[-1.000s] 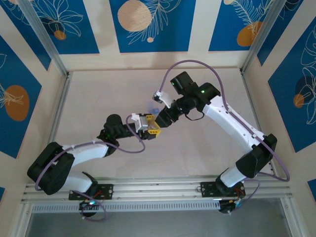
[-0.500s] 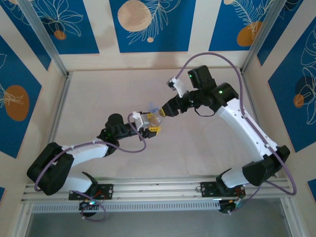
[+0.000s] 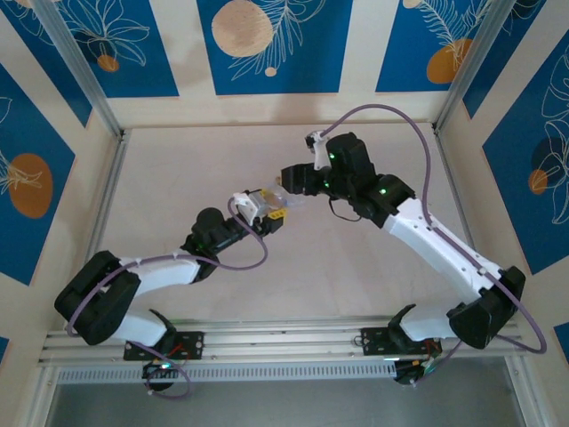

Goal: Sort the pills into containers

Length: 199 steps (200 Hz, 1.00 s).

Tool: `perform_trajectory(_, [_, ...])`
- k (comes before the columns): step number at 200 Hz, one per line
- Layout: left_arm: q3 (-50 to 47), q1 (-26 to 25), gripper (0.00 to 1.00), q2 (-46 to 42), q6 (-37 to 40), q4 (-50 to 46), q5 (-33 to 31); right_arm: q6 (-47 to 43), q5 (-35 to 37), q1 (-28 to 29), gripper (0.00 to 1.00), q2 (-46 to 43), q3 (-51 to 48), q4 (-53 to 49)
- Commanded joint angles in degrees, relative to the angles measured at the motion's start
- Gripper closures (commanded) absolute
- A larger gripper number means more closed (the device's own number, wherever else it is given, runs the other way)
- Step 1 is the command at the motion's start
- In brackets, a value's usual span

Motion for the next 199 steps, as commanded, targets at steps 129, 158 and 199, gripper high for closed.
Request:
perform_trajectory(129, [1.9, -2.2, 1.00, 0.5, 0.0, 5.5, -4.2, 2.3, 3.1, 3.4, 0.40, 3.2, 0.7, 4.0])
perform_trajectory(158, [2.2, -2.2, 1.00, 0.4, 0.1, 5.2, -4.4, 2.5, 2.0, 3.4, 0.40, 3.0, -0.1, 4.3])
perform_trajectory(199, [2.5, -2.3, 1.00, 0.4, 0.1, 4.9, -4.6, 2.8, 1.4, 3.5, 0.44, 2.7, -0.6, 4.6])
